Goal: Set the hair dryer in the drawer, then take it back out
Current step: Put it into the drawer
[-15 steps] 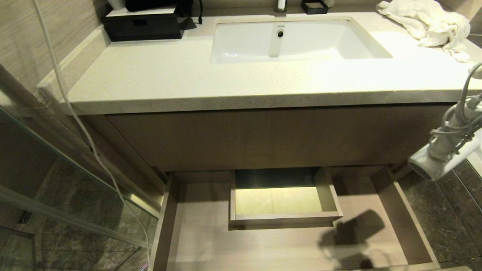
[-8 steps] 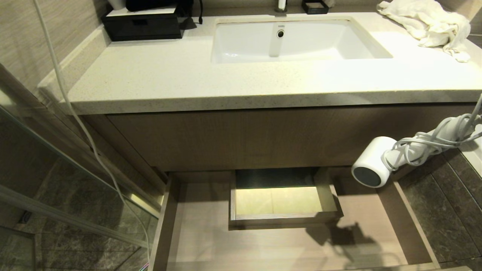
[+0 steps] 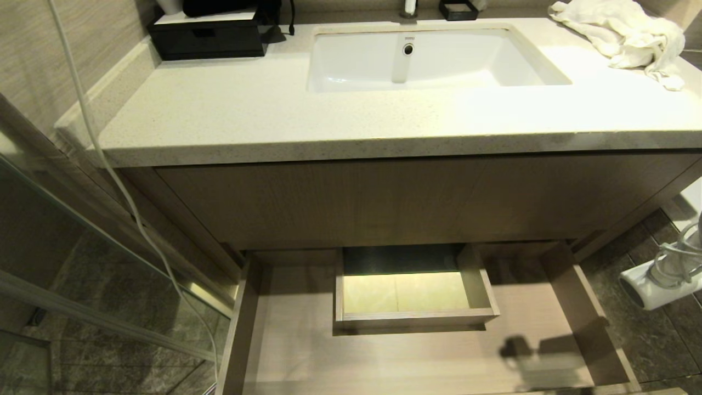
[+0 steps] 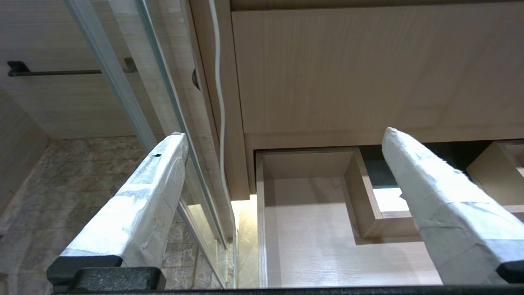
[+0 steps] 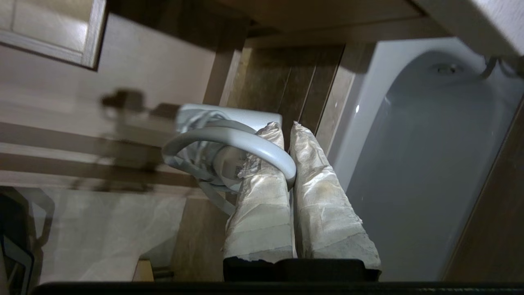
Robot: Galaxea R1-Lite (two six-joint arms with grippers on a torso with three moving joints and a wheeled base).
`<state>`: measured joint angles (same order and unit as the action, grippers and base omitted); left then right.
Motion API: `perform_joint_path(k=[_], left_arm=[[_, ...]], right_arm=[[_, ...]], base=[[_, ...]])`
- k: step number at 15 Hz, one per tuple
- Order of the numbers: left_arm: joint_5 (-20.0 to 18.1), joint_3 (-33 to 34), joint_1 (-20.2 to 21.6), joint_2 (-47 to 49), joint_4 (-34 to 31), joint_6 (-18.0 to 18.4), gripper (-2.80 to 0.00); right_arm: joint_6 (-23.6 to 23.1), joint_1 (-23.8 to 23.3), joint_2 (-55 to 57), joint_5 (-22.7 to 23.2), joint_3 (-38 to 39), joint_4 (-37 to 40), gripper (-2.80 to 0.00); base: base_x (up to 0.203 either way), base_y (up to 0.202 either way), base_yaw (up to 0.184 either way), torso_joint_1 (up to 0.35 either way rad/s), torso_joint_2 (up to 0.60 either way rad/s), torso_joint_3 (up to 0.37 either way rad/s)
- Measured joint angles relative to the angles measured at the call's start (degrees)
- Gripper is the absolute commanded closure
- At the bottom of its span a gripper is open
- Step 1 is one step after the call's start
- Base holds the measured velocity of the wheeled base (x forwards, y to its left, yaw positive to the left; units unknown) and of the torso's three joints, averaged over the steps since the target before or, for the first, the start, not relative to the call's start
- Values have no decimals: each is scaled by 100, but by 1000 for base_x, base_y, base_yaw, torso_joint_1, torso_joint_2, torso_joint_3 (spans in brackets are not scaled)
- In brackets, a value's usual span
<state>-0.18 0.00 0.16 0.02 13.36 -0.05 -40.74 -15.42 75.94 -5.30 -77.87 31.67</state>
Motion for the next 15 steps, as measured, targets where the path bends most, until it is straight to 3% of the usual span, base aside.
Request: perform_joint_path(k=[7,15], left_arm=[[0,0,-2,0,0,0,-280],[0,0,0,0,-3,-2,-280]], right_arm=[[-11,-622,-28,-51,601,-54,0],[-101,-675,98,-138,1238,-55,0]], base=[[0,0,0,0,0,0],[0,0,0,0,0,0]])
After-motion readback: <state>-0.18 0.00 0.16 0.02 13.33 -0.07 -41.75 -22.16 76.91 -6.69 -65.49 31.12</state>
